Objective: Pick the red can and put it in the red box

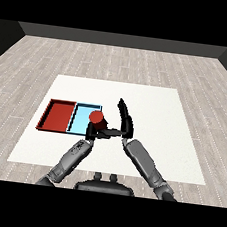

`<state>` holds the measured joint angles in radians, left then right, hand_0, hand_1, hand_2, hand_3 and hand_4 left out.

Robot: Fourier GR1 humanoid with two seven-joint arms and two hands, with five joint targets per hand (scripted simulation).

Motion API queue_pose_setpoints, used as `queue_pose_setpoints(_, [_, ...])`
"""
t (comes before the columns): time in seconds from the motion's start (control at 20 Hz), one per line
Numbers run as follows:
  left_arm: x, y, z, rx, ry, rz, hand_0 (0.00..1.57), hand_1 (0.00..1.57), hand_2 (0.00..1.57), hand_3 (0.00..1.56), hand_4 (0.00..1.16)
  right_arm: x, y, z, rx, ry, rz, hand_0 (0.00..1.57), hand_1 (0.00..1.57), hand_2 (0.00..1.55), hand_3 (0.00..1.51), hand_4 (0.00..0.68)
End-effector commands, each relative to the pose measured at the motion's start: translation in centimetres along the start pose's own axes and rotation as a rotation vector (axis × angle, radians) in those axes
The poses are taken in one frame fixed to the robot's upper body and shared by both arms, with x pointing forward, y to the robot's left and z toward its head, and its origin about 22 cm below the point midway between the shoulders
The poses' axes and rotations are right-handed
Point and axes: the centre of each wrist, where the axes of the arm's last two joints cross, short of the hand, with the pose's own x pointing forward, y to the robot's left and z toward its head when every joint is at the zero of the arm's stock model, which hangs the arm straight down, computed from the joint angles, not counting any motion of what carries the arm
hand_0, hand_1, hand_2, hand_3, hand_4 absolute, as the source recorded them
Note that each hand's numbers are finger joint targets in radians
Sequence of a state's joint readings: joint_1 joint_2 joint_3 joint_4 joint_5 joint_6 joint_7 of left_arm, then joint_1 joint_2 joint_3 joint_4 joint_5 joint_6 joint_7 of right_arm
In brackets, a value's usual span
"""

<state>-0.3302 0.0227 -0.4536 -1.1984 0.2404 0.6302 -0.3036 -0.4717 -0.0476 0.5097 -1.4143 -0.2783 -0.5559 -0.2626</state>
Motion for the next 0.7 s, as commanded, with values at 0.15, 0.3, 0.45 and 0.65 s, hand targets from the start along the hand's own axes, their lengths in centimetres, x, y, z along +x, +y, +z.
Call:
queue_pose_setpoints(0.15, [-0.6, 2.5, -0.4, 0.047, -0.032, -0.060, 1.57, 1.57, 1.57, 1.48, 1.14, 3.2, -6.9, 3.1, -0.046, -0.090, 0.002, 0.00, 0.00, 0.00, 0.00, 0.000])
queue_pose_setpoints(0.3, [1.1, 5.4, -4.2, 0.097, -0.076, -0.161, 1.57, 1.57, 1.57, 1.47, 1.13, 3.8, -9.6, 3.7, -0.121, -0.070, 0.034, 0.00, 0.00, 0.00, 0.00, 0.000])
queue_pose_setpoints(0.45, [1.1, 8.9, -3.7, 0.131, -0.085, -0.247, 1.57, 1.57, 1.57, 1.47, 1.13, 2.9, -13.5, 7.1, -0.171, -0.026, 0.071, 0.00, 0.00, 0.00, 0.00, 0.000])
queue_pose_setpoints(0.65, [2.0, 14.4, -5.7, 0.197, -0.072, -0.378, 1.57, 1.57, 1.56, 1.47, 1.11, 1.6, -14.3, 8.3, -0.218, 0.001, 0.116, 0.00, 0.00, 0.00, 0.00, 0.000])
